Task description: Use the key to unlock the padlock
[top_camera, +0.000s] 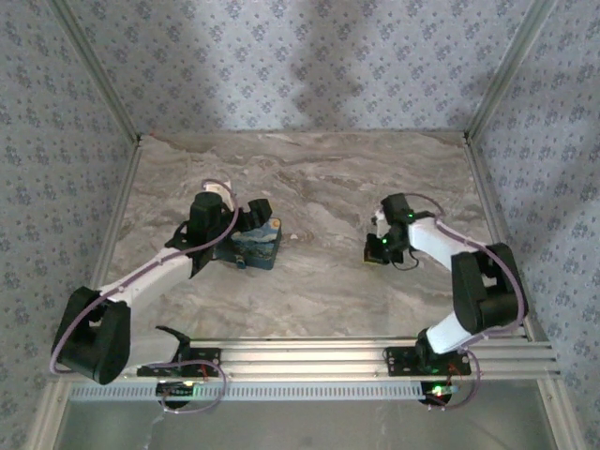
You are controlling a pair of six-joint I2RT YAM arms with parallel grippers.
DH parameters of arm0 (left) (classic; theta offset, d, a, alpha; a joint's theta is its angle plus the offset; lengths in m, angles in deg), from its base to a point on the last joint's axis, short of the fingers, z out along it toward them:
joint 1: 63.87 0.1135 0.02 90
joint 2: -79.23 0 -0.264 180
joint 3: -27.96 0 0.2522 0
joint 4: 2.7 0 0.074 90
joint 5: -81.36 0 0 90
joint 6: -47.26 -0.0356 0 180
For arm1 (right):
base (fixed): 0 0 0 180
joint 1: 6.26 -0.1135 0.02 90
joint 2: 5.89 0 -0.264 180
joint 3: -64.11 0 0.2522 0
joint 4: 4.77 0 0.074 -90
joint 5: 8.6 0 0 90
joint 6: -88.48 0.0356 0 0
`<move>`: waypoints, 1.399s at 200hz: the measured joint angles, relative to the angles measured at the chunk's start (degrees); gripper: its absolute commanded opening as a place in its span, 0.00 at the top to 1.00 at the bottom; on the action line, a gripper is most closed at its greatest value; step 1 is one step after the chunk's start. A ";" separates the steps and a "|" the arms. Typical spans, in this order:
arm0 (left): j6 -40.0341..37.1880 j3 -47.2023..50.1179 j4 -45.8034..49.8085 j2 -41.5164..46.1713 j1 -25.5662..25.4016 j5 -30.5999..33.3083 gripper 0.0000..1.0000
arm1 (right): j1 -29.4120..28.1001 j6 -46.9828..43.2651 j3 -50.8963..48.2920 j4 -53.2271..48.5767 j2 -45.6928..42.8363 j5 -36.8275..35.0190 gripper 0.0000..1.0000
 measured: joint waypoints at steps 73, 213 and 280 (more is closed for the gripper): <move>1.77 -9.57 -2.82 -6.69 -10.23 -3.67 0.19 | 3.19 30.80 -11.28 27.82 -12.61 12.15 1.00; 3.50 -25.42 -6.67 -28.48 -22.25 -10.54 0.55 | -2.34 54.75 -14.82 39.04 -18.69 9.44 1.00; 4.39 -26.12 -7.26 -30.86 -22.43 -11.52 0.76 | -2.89 56.17 -14.84 39.39 -18.69 8.76 1.00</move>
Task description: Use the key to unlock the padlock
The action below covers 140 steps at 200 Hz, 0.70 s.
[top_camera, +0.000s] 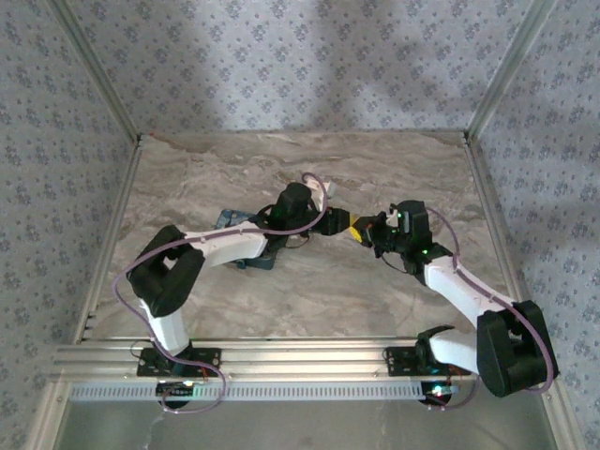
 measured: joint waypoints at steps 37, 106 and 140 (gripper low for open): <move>-0.48 -0.31 0.55 -0.07 0.02 0.24 0.99 | -0.11 -0.04 -0.02 0.07 0.00 -0.22 1.00; -4.83 -0.35 5.88 4.07 2.49 -0.57 1.00 | 2.47 -16.79 -0.20 -3.30 -2.89 -0.04 0.67; -9.88 -0.39 11.37 9.99 6.47 -4.63 1.00 | 7.02 -32.22 -1.60 -3.89 -6.05 5.05 0.59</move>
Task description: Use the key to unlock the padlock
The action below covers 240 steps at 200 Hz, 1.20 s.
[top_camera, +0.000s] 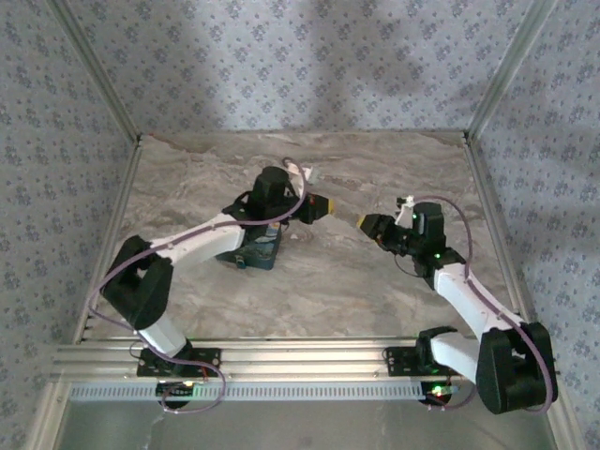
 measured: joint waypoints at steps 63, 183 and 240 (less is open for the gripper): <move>-11.39 -4.96 16.28 3.91 2.54 -12.50 1.00 | 0.00 -13.62 -0.68 9.09 -1.90 17.22 0.49; -13.77 -5.40 19.78 4.28 2.56 -20.39 1.00 | -10.36 -17.88 3.91 13.60 4.66 21.44 0.55; -13.77 -5.40 19.76 4.28 2.56 -21.44 1.00 | -11.61 -18.08 5.16 14.23 6.67 21.40 0.64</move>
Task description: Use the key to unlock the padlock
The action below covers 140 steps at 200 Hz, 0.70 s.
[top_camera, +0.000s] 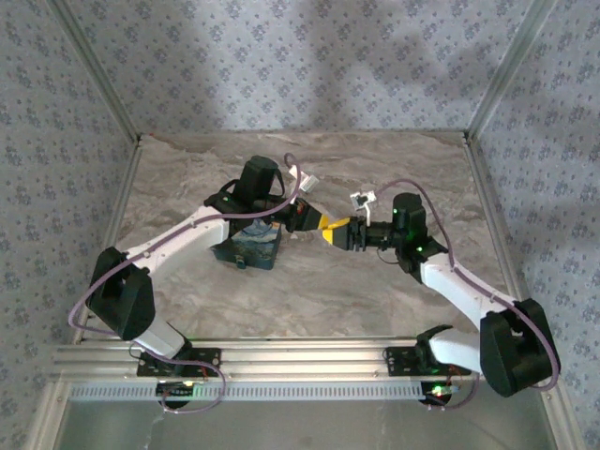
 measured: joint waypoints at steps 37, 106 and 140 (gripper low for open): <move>0.00 0.00 -0.02 0.00 0.00 -0.15 1.00 | 0.00 0.02 0.52 0.15 0.39 -0.02 0.72; 0.00 0.00 -0.02 0.00 0.00 -0.15 1.00 | 0.00 -0.26 0.52 0.11 0.37 -0.04 0.78; 0.00 0.00 -0.02 0.00 0.00 -0.07 1.00 | 0.00 -0.66 0.52 0.11 0.35 -0.02 0.88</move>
